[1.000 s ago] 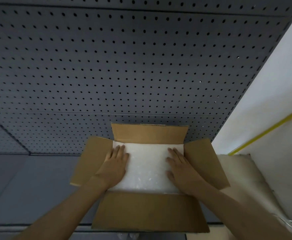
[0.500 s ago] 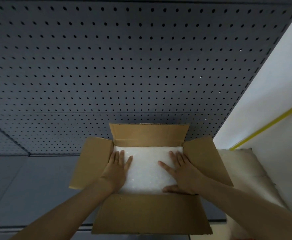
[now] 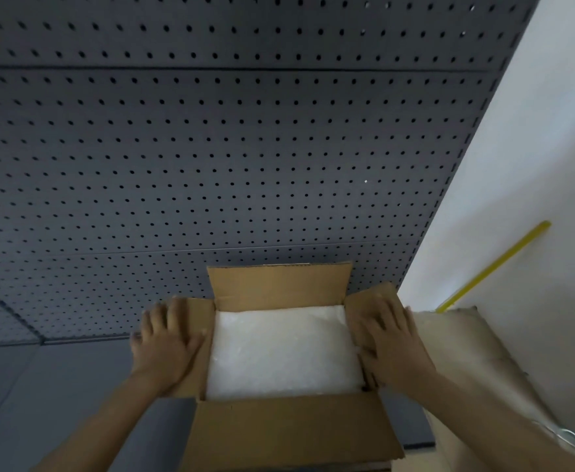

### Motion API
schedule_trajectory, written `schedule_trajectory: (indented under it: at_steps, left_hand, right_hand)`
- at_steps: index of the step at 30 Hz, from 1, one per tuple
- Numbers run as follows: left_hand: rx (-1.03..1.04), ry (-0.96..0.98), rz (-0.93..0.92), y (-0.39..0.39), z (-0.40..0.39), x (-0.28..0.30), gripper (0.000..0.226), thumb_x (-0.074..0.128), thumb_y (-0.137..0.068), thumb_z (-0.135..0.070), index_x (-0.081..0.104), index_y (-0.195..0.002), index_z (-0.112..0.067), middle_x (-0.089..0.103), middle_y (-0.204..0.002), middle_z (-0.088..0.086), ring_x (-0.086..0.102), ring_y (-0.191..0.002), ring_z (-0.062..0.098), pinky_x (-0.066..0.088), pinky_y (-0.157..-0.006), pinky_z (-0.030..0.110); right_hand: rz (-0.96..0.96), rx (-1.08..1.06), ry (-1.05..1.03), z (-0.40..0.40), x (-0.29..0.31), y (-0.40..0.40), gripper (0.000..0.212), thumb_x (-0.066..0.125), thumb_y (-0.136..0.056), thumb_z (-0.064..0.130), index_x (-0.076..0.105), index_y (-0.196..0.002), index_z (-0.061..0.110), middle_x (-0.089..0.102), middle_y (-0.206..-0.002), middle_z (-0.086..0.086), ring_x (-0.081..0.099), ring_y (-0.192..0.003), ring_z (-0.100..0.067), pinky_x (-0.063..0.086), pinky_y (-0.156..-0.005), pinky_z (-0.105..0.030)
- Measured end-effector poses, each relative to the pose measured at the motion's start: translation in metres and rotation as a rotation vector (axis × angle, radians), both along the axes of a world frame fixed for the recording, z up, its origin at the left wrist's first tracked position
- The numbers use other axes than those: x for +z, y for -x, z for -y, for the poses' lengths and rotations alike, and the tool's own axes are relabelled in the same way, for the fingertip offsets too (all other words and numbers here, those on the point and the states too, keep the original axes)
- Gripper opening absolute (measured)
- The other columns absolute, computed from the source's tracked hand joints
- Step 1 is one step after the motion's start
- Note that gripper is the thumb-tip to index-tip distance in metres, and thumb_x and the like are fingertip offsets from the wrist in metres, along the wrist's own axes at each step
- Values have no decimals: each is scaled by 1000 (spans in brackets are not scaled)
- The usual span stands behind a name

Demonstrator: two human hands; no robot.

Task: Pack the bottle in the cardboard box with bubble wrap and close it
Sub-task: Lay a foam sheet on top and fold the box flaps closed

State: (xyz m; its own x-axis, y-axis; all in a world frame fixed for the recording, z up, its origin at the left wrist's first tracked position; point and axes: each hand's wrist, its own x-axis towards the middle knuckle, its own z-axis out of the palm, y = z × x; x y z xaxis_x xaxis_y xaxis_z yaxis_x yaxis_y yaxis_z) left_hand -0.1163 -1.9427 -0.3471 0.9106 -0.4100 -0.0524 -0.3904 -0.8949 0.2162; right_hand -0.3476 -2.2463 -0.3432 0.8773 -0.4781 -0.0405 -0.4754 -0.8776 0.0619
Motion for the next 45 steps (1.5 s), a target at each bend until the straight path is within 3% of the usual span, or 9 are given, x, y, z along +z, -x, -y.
schedule_trajectory:
  at_steps: [3, 5, 11, 18, 21, 25, 29, 37, 45]
  left_hand:
    - [157, 191, -142, -1, 0, 16, 87, 53, -91, -46, 0, -152, -13, 28, -149, 27, 45, -125, 46, 43, -98, 57]
    - [148, 267, -146, -4, 3, 29, 84, 57, -91, -33, 1, -151, -13, 39, -143, 28, 56, -113, 45, 48, -90, 55]
    - [75, 484, -87, 2, 37, 65, 62, 46, -96, -38, 19, -146, -12, 60, -65, 6, 59, -57, 23, 47, -53, 34]
    - [-8, 312, -127, 8, 55, 62, 59, 54, -93, -40, 30, -141, -16, 65, -116, 8, 64, -99, 27, 53, -78, 37]
    - [-67, 339, -156, 11, 54, 62, 60, 55, -93, -41, 31, -140, -14, 63, -121, 10, 62, -105, 28, 49, -78, 35]
    - [-301, 334, -179, 23, 48, 59, 45, 46, -96, -44, 44, -132, -16, 64, -120, 6, 63, -102, 22, 50, -83, 31]
    - [-619, -52, -232, 31, 31, 39, 36, 38, -100, -39, 53, -129, -24, 53, -140, -3, 54, -120, 16, 41, -102, 29]
    - [-806, -384, -281, 29, -12, 25, 92, 57, -91, -2, -9, -151, -23, -15, -158, -5, -5, -149, 18, 2, -118, 26]
    - [-840, -214, -460, 17, -25, 6, 125, 81, -69, -40, -15, -149, -35, -28, -155, -19, -28, -141, 4, -7, -116, 26]
  right_hand:
    - [231, -419, -251, -1, 21, 4, 68, 51, -89, 44, 30, -145, 12, 24, -153, -21, 29, -137, -41, 32, -109, -50]
    - [414, -571, -465, 1, 32, 3, 67, 54, -89, 32, 24, -146, 12, 44, -140, -20, 47, -121, -38, 45, -94, -48]
    - [560, -557, -612, -5, 71, -14, 32, 51, -93, 19, 57, -121, 4, 65, -111, -18, 63, -94, -34, 51, -80, -41]
    - [-55, 22, -670, -36, 43, -27, 64, 25, -93, 64, 64, -89, 13, 64, -92, -8, 56, -89, -19, 40, -89, -33]
    - [-126, 68, -587, -19, 17, -29, 37, 34, -102, 36, 61, -125, 25, 48, -142, 10, 31, -132, -19, 22, -110, -26]
    - [-72, 95, -692, 1, 3, -30, 29, 49, -97, 12, 69, -110, 29, 50, -134, 18, 39, -132, -20, 29, -114, -32]
    - [14, 145, -793, 5, 6, -23, 51, 45, -91, -11, 68, -98, 34, 50, -137, 5, 42, -131, -22, 33, -108, -18]
    - [-143, 350, -747, -5, 12, 3, 51, 45, -93, -10, 48, -137, 14, 14, -157, 5, 4, -148, -18, 3, -119, -23]
    - [-269, 607, -473, 10, 3, 30, 87, 67, -87, 27, 7, -149, 27, -14, -154, 17, -21, -141, -1, -6, -115, -19]
